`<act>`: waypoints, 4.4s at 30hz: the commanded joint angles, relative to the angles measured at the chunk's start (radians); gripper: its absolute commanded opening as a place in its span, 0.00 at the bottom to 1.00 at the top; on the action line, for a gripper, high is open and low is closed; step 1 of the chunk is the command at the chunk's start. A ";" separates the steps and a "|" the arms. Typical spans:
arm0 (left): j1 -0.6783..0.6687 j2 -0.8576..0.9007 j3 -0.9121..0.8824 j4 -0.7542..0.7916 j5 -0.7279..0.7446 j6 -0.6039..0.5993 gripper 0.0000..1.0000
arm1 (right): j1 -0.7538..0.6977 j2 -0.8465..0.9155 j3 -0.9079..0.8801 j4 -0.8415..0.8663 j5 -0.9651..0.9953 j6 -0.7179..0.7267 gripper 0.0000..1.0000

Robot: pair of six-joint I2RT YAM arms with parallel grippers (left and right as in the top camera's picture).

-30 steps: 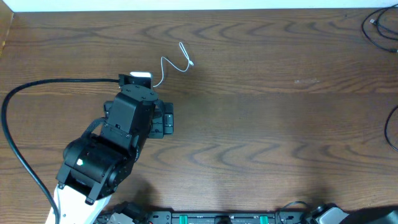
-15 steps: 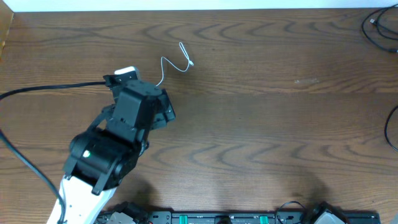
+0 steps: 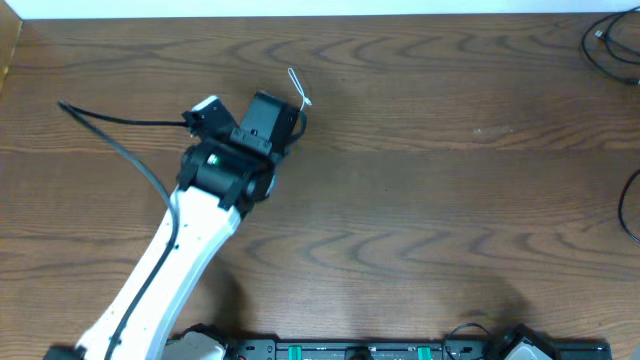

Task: Untangle cables
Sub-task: 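Lower the left gripper and pinch the white cable loop, then carry the white cable with the left gripper to the upper right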

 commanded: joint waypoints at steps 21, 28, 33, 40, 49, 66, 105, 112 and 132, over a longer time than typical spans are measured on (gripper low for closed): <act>0.187 0.390 -0.001 0.182 0.059 -0.154 0.94 | 0.009 -0.012 0.003 -0.035 -0.003 0.002 0.99; 0.199 0.460 -0.001 0.289 0.085 -0.151 0.80 | 0.009 -0.012 0.000 -0.034 -0.002 0.002 0.99; 0.199 0.498 -0.001 0.316 0.095 -0.151 0.73 | 0.009 -0.012 0.000 -0.035 -0.003 0.002 0.99; 0.200 0.542 -0.001 0.328 0.061 -0.151 0.67 | 0.009 -0.012 -0.002 -0.038 -0.002 0.002 0.99; 0.201 0.541 -0.001 0.367 0.056 -0.080 0.15 | 0.009 -0.011 -0.009 -0.042 -0.002 0.002 0.99; 0.151 0.541 -0.001 0.442 0.130 0.328 0.08 | 0.009 -0.011 -0.015 -0.041 -0.002 0.002 0.98; 0.150 0.627 -0.001 0.784 0.050 0.452 0.64 | 0.009 0.005 -0.016 -0.042 -0.002 0.002 0.97; 0.169 0.627 -0.001 0.769 0.050 0.452 0.24 | 0.009 0.010 -0.016 -0.041 -0.002 0.002 0.97; 0.168 0.507 0.002 0.711 0.287 0.504 0.07 | 0.009 0.010 -0.016 -0.041 -0.002 0.002 0.97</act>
